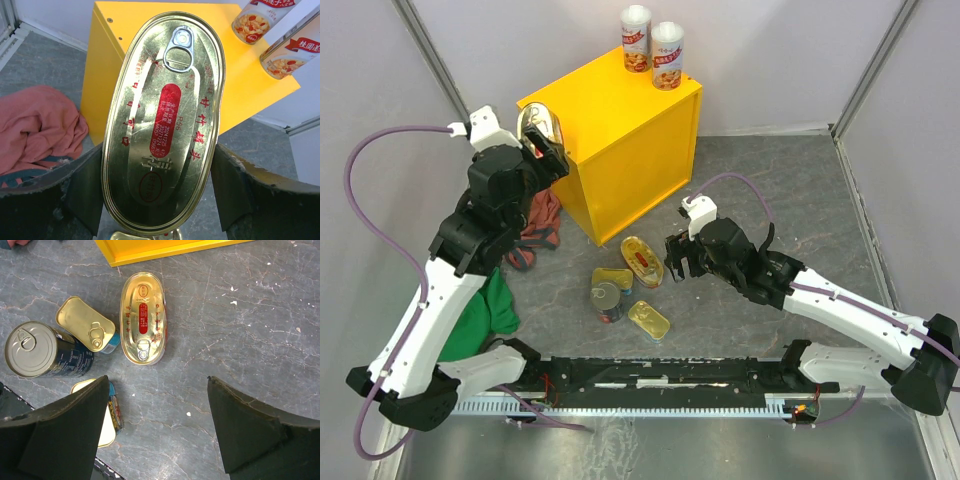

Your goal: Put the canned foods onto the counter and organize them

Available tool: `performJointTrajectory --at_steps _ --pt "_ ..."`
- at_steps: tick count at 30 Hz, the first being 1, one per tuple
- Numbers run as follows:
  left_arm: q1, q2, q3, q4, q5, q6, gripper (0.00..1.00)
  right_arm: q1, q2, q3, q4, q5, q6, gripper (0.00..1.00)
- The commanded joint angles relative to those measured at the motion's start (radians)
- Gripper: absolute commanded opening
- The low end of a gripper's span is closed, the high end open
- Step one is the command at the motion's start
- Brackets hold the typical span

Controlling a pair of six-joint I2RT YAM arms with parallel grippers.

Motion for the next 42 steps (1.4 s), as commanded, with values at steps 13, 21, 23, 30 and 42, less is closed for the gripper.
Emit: performJointTrajectory --at_steps 13,21,23,30,42 --pt "-0.006 0.254 0.319 0.109 0.031 0.206 0.03 0.005 -0.010 0.048 -0.004 -0.043 -0.057 0.86" --pt "0.018 0.463 0.554 0.030 0.058 0.282 0.03 0.008 -0.023 0.066 -0.040 -0.069 -0.078 0.86" --pt "0.046 0.505 0.603 0.000 0.082 0.279 0.03 0.008 -0.027 0.070 -0.046 -0.077 -0.082 0.86" --pt "0.162 0.585 0.672 -0.037 0.187 0.248 0.03 0.020 -0.025 0.075 -0.059 -0.095 -0.092 0.86" --pt "0.191 0.632 0.646 -0.018 0.241 0.267 0.06 0.041 0.025 0.104 -0.055 -0.114 -0.102 0.86"
